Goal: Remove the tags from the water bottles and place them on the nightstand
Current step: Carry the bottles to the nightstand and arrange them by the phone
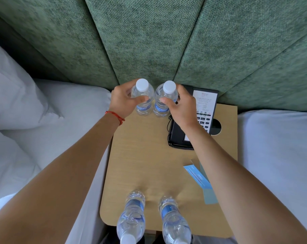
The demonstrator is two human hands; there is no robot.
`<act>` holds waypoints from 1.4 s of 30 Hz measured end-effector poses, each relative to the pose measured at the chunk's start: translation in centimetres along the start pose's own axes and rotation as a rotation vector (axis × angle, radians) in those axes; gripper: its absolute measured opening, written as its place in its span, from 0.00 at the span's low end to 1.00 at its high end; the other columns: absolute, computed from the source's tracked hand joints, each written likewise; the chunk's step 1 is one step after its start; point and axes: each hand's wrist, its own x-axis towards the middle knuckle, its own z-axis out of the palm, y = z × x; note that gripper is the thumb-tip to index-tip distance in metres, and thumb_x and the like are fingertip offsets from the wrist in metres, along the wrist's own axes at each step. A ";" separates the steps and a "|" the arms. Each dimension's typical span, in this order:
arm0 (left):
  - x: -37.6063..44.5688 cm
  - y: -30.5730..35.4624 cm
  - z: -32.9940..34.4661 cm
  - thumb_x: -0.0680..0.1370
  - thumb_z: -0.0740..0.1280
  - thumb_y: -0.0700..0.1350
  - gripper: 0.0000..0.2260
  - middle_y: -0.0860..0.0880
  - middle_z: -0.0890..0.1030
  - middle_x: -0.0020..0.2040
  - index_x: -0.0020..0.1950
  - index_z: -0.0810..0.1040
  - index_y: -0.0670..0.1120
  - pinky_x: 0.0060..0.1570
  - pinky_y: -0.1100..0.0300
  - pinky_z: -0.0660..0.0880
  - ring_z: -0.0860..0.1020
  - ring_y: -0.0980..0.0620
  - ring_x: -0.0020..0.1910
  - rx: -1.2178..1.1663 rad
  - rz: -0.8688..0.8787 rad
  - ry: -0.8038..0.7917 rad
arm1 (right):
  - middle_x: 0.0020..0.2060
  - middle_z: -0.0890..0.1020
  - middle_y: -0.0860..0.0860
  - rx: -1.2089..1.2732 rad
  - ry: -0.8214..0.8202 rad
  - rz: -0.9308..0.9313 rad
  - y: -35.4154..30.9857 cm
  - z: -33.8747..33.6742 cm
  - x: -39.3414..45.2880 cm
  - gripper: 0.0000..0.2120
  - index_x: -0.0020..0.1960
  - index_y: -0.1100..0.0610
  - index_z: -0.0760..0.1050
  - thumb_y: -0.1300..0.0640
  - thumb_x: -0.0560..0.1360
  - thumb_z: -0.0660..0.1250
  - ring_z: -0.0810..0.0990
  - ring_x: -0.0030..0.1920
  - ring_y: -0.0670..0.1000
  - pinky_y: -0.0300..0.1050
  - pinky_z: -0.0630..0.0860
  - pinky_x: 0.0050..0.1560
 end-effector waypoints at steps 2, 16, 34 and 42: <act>0.2 0.0 0.0 0.66 0.75 0.35 0.23 0.44 0.79 0.57 0.60 0.76 0.40 0.61 0.48 0.73 0.78 0.47 0.58 -0.002 -0.003 -0.004 | 0.53 0.81 0.51 -0.005 -0.001 -0.004 0.0 0.0 0.2 0.21 0.60 0.58 0.74 0.57 0.69 0.73 0.75 0.50 0.43 0.40 0.73 0.52; -1.9 0.6 -0.6 0.69 0.74 0.45 0.31 0.48 0.71 0.68 0.69 0.66 0.46 0.63 0.64 0.65 0.68 0.55 0.64 0.108 -0.072 0.089 | 0.68 0.72 0.51 0.154 -0.028 0.177 -0.2 -2.0 -1.8 0.31 0.69 0.56 0.66 0.52 0.70 0.72 0.69 0.66 0.47 0.40 0.64 0.64; -27.3 2.4 -2.2 0.72 0.70 0.43 0.11 0.59 0.80 0.52 0.50 0.78 0.57 0.57 0.68 0.72 0.77 0.62 0.54 -0.050 -0.124 -0.031 | 0.58 0.80 0.46 0.229 -0.149 0.107 -3.2 -6.5 -24.9 0.16 0.60 0.54 0.77 0.53 0.72 0.70 0.75 0.61 0.42 0.46 0.69 0.66; -32.4 0.4 -1.2 0.71 0.72 0.43 0.16 0.56 0.78 0.55 0.58 0.78 0.49 0.52 0.81 0.63 0.75 0.58 0.55 0.164 -0.155 -0.063 | 0.56 0.78 0.40 0.015 -0.222 0.096 -0.5 -7.1 -30.5 0.20 0.60 0.54 0.76 0.50 0.70 0.71 0.73 0.58 0.35 0.23 0.64 0.57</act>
